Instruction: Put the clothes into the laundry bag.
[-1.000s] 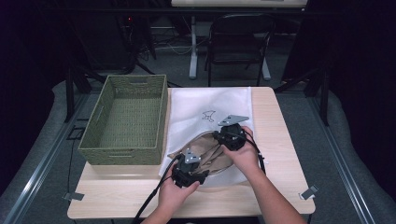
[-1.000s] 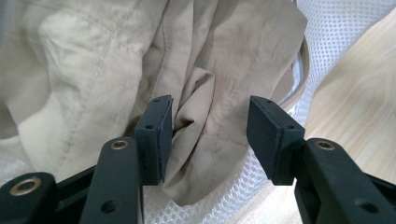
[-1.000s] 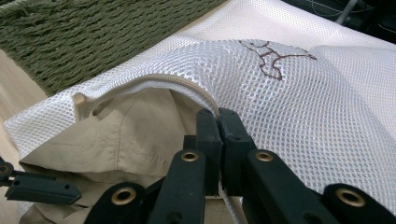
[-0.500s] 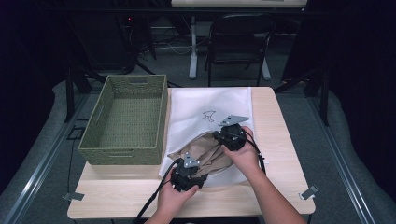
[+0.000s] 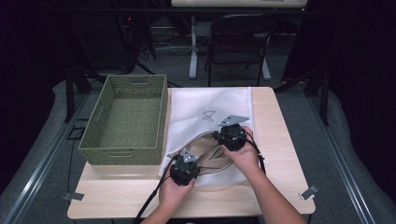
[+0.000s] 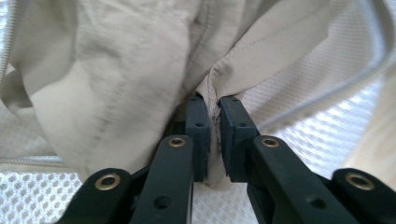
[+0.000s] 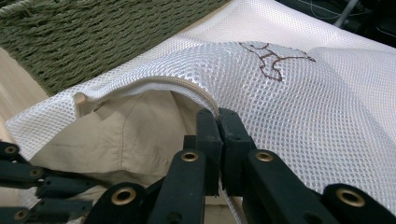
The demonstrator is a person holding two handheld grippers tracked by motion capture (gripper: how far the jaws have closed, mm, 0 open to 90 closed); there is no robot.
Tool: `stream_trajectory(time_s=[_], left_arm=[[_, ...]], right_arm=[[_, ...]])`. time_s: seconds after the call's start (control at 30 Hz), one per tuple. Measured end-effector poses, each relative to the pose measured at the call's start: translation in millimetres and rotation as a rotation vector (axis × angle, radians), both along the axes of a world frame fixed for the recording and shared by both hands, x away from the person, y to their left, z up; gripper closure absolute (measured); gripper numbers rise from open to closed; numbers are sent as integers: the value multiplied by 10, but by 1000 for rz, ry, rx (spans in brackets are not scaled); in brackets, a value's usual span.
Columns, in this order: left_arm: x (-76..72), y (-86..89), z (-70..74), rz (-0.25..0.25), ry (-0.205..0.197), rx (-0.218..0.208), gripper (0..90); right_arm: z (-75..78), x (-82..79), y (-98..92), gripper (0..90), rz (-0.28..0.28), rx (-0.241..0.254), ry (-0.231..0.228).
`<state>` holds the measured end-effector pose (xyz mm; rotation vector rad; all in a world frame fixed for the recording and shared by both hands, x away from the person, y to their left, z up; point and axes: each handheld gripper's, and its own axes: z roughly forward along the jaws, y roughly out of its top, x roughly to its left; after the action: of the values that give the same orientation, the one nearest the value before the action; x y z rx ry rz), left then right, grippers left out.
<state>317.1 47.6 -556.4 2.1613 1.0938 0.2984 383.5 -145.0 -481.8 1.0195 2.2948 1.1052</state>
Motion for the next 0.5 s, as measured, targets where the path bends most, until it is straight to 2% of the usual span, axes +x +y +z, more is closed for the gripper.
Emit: stream_trajectory(time_s=[0.5], left_arm=[[235,-76,-82,30,-6,24,854]], right_arm=[[2,-1,7,882,4,4,2]])
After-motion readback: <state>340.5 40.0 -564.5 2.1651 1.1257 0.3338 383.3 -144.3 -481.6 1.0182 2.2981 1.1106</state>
